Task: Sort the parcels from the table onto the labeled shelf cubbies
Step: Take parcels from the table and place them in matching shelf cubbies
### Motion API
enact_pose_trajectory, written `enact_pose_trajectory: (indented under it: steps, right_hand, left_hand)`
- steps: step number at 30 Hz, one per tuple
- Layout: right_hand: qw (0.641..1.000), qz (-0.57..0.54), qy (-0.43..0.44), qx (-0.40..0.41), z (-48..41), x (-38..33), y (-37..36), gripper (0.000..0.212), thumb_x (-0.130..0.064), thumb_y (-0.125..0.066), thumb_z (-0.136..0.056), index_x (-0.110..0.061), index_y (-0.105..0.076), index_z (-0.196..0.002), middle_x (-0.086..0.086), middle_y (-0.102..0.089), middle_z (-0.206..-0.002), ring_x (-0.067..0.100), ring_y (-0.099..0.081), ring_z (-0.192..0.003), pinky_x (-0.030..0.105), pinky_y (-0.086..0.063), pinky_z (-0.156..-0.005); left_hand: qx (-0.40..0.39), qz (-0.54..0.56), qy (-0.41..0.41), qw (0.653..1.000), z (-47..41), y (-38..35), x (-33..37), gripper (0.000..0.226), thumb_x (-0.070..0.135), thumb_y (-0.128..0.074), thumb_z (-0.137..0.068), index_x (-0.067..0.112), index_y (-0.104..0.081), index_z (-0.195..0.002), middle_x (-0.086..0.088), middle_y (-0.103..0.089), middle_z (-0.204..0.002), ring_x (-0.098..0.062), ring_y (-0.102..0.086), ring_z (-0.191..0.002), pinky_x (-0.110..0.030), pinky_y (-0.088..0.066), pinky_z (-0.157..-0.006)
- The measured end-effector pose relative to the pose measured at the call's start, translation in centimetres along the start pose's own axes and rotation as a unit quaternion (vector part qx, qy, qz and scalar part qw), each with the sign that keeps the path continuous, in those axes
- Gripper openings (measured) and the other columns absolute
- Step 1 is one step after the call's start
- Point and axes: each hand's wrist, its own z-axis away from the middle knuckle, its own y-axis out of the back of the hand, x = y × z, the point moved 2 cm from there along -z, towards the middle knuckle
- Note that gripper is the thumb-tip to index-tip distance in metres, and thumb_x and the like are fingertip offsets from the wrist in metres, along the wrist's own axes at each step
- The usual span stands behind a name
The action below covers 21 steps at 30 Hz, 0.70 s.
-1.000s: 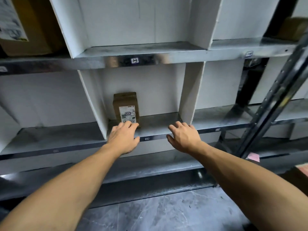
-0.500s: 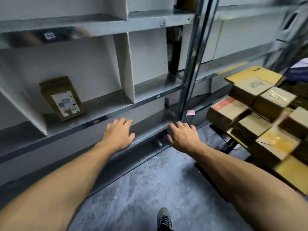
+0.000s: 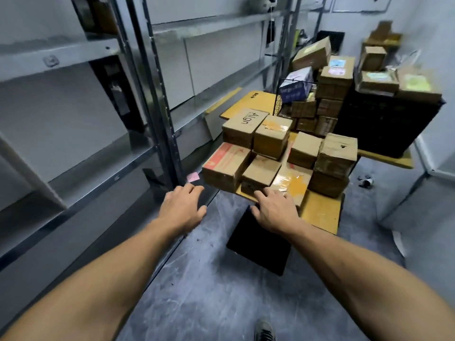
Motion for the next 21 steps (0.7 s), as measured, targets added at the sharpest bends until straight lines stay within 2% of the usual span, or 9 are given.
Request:
enact_pose_trajectory:
  steps: [5,11,15,21]
  right_hand:
    - [0.999,-0.007,-0.045,-0.006,-3.6,8.0,-0.5,0.043,-0.052,-0.041,-0.098,-0.025,-0.049,-0.13,0.006,-0.052,-0.134,0.03,-0.052,-0.123,0.046,-0.045,-0.094]
    - [0.997,-0.034,-0.058,-0.043,-6.6,14.9,-4.0,0.044,-0.052,-0.042,-0.099,-0.024,-0.05,-0.132,0.004,-0.049,-0.135,0.028,-0.048,-0.127,0.044,-0.047,-0.096]
    - [0.992,-0.077,-0.07,-0.066,-7.5,17.0,-6.3,0.047,-0.053,-0.044,-0.098,-0.027,-0.047,-0.137,0.004,-0.041,-0.145,0.025,-0.038,-0.135,0.047,-0.045,-0.103]
    - [0.985,-0.113,-0.104,-0.083,-7.7,17.3,-9.1,0.047,-0.051,-0.043,-0.099,-0.028,-0.04,-0.14,0.003,-0.031,-0.151,0.022,-0.025,-0.143,0.05,-0.047,-0.101]
  left_hand:
    - [-0.002,0.002,-0.064,0.998,-7.9,-1.8,7.0,0.057,0.052,-0.042,-0.086,0.029,-0.04,-0.139,0.001,-0.052,-0.133,-0.024,-0.049,-0.116,-0.042,-0.041,-0.095]
    - [-0.036,0.039,-0.095,0.994,-13.8,-6.4,14.3,0.055,0.049,-0.043,-0.088,0.03,-0.039,-0.139,0.002,-0.05,-0.136,-0.023,-0.046,-0.12,-0.042,-0.038,-0.099]
    - [-0.065,0.036,-0.107,0.991,-15.8,-8.9,17.1,0.05,0.047,-0.045,-0.09,0.028,-0.041,-0.136,0.002,-0.051,-0.134,-0.025,-0.045,-0.121,-0.041,-0.037,-0.099]
    - [-0.105,0.045,-0.134,0.984,-18.6,-11.7,18.2,0.048,0.046,-0.046,-0.092,0.029,-0.042,-0.136,0.001,-0.051,-0.135,-0.025,-0.047,-0.12,-0.041,-0.037,-0.099]
